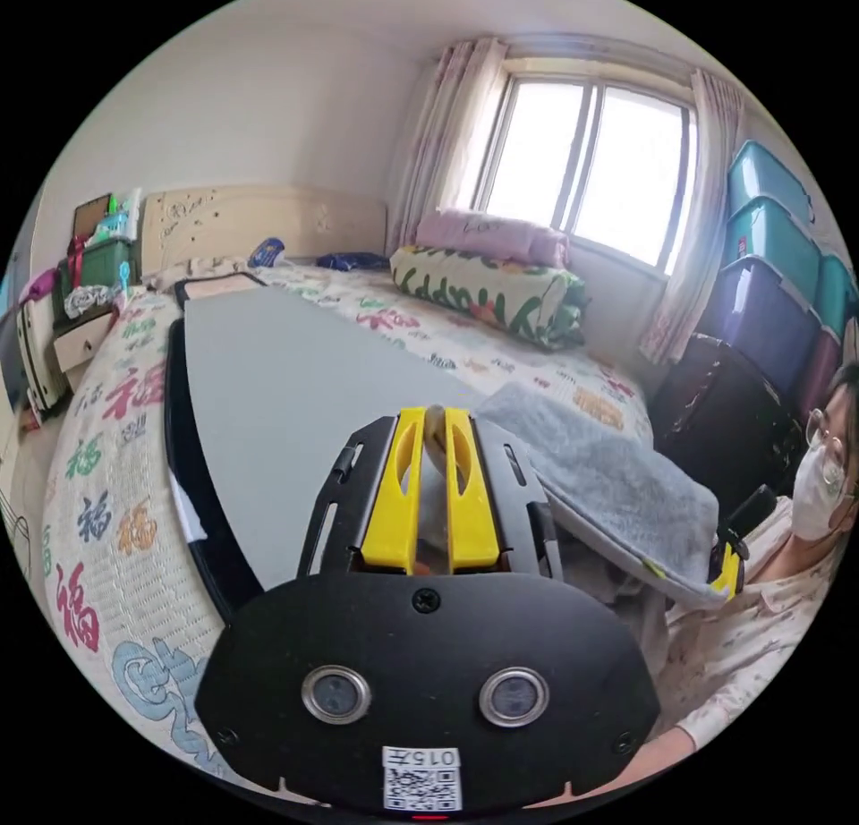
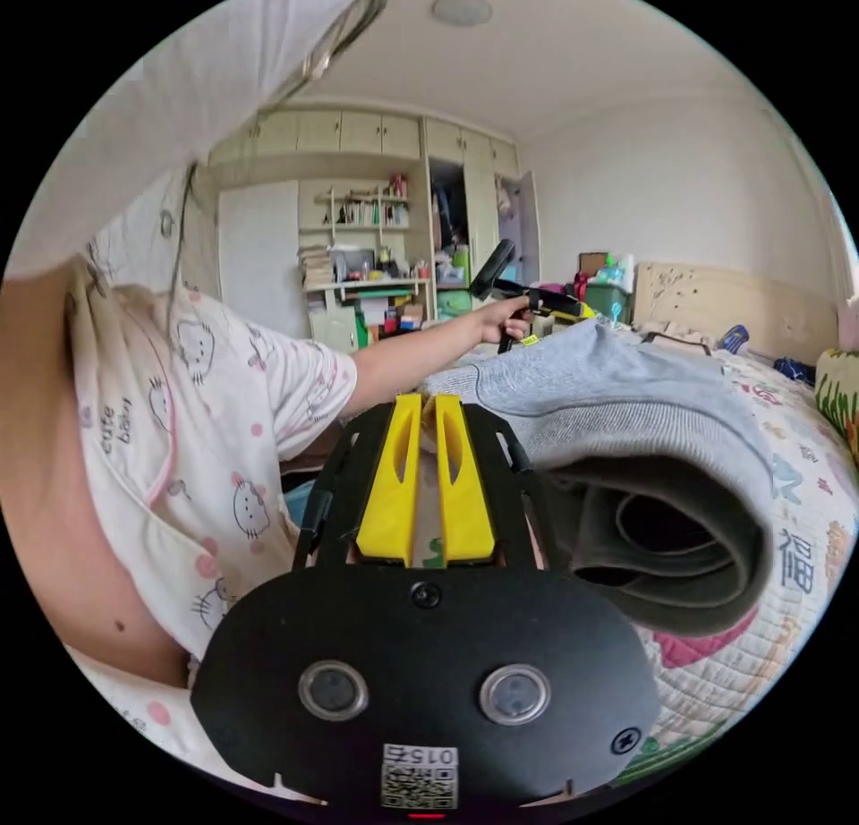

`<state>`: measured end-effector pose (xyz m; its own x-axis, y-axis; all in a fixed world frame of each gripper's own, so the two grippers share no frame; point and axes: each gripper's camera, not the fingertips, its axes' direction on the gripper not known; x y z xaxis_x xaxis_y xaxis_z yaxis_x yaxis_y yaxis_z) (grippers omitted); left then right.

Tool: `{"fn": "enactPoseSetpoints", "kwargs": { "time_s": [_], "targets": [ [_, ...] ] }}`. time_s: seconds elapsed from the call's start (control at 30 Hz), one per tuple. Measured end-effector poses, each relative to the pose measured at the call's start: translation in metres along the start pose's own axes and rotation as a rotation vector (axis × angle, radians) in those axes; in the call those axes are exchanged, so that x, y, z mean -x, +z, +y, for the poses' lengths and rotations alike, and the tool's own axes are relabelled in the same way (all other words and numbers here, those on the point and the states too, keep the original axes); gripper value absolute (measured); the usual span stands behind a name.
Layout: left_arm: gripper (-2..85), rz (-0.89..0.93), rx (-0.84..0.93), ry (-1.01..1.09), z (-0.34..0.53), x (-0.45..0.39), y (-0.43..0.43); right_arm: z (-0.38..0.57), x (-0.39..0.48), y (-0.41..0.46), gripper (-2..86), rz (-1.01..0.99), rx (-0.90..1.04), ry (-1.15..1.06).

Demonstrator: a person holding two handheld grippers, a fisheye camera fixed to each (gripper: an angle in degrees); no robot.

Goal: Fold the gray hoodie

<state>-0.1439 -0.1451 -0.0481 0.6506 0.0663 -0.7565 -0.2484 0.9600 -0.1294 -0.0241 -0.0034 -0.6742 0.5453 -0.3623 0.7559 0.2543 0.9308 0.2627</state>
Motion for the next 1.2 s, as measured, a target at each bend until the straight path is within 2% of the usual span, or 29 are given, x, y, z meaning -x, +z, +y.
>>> {"fn": "enactPoseSetpoints", "kwargs": {
  "time_s": [0.1, 0.23, 0.3, 0.37, 0.47, 0.53, 0.77, 0.93, 1.2],
  "targets": [
    [3.3, 0.021, 0.036, -0.080, -0.014, 0.021, 0.002, 0.015, 0.024, 0.036, 3.3, 0.058, 0.024, -0.031],
    [7.5, 0.054, -0.060, -0.258, -0.033, 0.033, -0.005, 0.036, 0.036, 0.068, 3.5, 0.076, 0.028, -0.035],
    [9.5, 0.032, 0.040, -0.279, -0.044, 0.027, 0.015, 0.048, 0.038, 0.082, 3.6, 0.073, 0.031, -0.029],
    [11.9, -0.006, 0.183, -0.257, -0.058, 0.011, 0.047, 0.063, 0.042, 0.097, 3.7, 0.074, 0.030, -0.026],
    [10.0, -0.047, 0.240, -0.206, -0.074, -0.010, 0.070, 0.078, 0.047, 0.113, 3.7, 0.084, 0.029, -0.030],
    [8.3, -0.088, 0.258, -0.173, -0.083, -0.021, 0.074, 0.086, 0.051, 0.122, 3.7, 0.087, 0.031, -0.039],
    [3.3, -0.121, 0.112, -0.140, -0.115, -0.055, 0.048, 0.112, 0.071, 0.175, 2.8, 0.083, 0.047, -0.115],
    [3.4, -0.315, 0.313, -0.100, -0.124, -0.073, 0.100, 0.132, 0.065, 0.239, 2.4, 0.036, 0.122, -0.090],
    [5.1, -0.323, 0.323, -0.103, -0.151, -0.088, 0.128, 0.138, 0.057, 0.316, 3.5, 0.086, 0.242, -0.161]
  ]
}}
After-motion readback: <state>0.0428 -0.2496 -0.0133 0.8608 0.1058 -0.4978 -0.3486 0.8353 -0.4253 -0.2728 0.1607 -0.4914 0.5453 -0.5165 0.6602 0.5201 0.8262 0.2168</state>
